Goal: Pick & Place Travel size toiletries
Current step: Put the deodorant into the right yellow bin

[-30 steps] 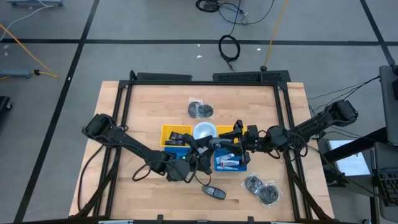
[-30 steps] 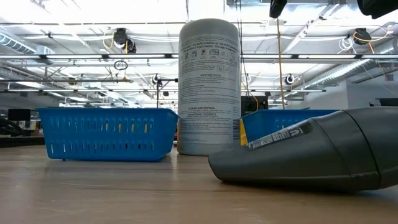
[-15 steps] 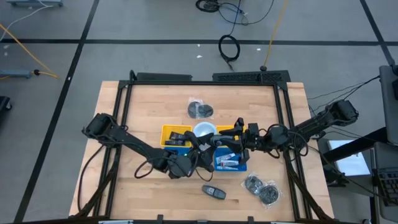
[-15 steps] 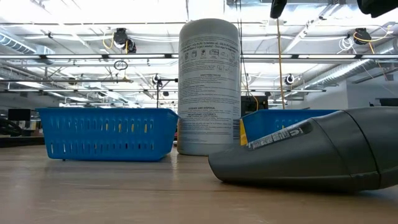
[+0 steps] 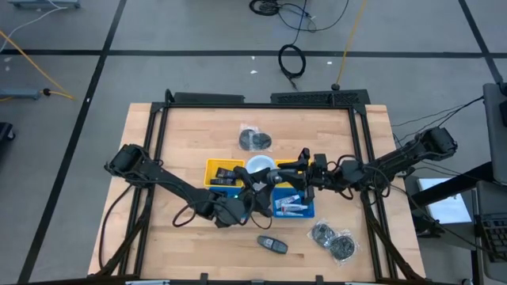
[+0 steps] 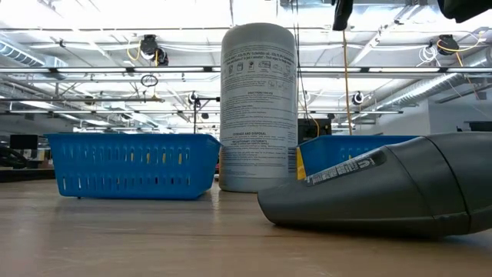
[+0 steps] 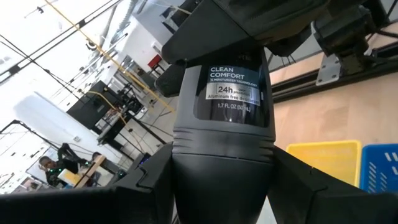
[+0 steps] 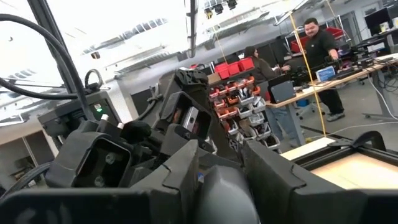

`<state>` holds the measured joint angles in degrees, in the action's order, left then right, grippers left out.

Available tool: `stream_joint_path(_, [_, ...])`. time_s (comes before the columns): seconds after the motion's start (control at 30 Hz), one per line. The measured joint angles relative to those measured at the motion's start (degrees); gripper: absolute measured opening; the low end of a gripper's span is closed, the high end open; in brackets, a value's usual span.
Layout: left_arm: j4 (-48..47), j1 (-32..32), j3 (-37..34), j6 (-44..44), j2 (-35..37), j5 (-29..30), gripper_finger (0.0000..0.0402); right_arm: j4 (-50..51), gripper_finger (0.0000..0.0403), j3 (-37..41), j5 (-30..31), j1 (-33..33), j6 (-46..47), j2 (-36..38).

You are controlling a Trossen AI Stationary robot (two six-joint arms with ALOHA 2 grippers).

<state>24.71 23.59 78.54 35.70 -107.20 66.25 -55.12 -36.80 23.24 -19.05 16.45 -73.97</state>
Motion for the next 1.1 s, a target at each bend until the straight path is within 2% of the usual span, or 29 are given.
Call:
stream_joint_path(0.2, [-0.99,0.00,0.00,-0.26,0.00,0.03,0.0190,0.24,0.0107,0.04,-0.14,0.00,-0.62,-0.03])
stream_joint_path(0.4, [-0.59,0.02,0.04,-1.56,0.00,0.48,0.0304,0.31,0.0097,0.07,-1.86,-0.07,-1.35,-0.15])
stream_joint_path(0.53, [-0.64,0.16,0.05,-3.46,0.00,1.02,0.0338,0.32,0.0092,0.09,-1.85,-0.11,-2.04,0.24])
stream_joint_path(0.67, [-0.70,0.82,0.07,-2.81,0.02,1.94,0.0339,0.45,0.0092,0.11,-1.85,-0.24,-2.53,0.66])
stream_joint_path(0.87, [-0.64,2.29,0.15,-0.84,0.17,6.64,0.0312,1.17,0.0072,0.17,-1.64,-0.29,-3.66,1.89])
stream_joint_path(1.0, [-0.53,2.38,0.15,-2.03,0.22,6.38,0.0293,1.09,0.0003,0.20,-1.82,-0.31,-3.82,1.90])
stream_joint_path(1.1, [1.09,0.62,0.13,-2.57,0.22,5.52,0.0276,0.54,0.0003,0.12,-7.08,-0.18,-2.29,0.90])
